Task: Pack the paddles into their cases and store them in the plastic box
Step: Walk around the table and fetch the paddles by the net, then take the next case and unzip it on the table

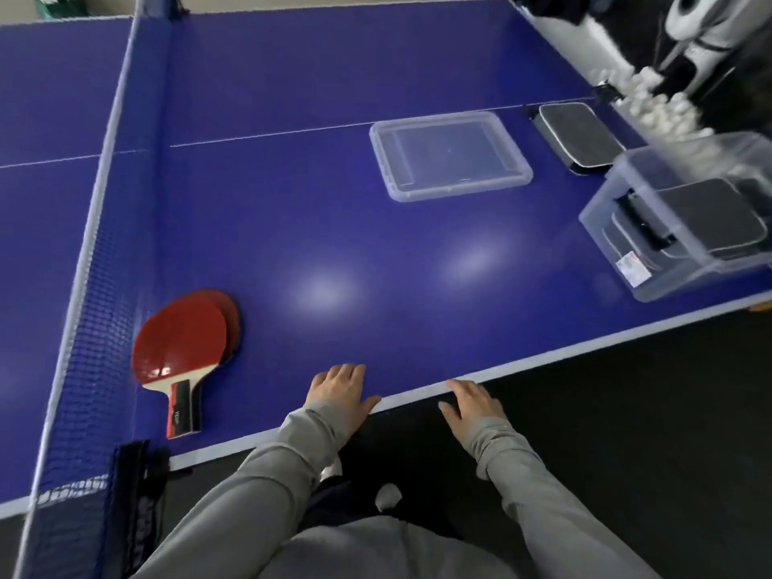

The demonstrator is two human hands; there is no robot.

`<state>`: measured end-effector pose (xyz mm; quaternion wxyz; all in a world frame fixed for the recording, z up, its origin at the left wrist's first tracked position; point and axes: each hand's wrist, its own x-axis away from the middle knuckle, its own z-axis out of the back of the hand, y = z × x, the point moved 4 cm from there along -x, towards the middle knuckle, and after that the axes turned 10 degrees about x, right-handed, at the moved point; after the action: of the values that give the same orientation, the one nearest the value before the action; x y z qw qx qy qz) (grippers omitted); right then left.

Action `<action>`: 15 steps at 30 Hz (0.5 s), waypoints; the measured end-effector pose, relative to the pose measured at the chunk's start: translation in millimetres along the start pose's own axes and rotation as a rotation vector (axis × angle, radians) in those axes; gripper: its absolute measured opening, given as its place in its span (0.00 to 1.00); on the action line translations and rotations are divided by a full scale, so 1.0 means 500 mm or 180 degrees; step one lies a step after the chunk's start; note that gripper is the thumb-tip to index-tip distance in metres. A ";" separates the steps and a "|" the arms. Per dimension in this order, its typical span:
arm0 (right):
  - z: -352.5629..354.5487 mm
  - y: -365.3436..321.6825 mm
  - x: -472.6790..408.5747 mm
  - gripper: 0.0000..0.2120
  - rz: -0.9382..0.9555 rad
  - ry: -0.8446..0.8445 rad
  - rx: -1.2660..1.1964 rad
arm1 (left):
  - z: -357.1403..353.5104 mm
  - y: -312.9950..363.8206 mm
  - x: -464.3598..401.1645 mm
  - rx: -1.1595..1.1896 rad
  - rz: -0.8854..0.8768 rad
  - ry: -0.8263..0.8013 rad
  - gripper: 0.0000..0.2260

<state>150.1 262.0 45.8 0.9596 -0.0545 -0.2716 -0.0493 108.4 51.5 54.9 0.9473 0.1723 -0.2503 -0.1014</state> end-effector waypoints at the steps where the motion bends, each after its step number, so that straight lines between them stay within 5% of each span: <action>1: 0.000 0.030 0.011 0.23 -0.0089 0.0002 -0.0037 | -0.001 0.034 -0.012 -0.0080 -0.0092 -0.0021 0.28; 15: 0.030 0.341 0.073 0.23 -0.1071 0.0319 -0.0703 | -0.044 0.411 -0.159 -0.0584 -0.1005 -0.0466 0.28</action>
<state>194.3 430.4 64.6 0.9383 -0.1108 -0.2217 -0.2410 73.3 268.9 79.5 0.9107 0.1144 -0.2781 -0.2833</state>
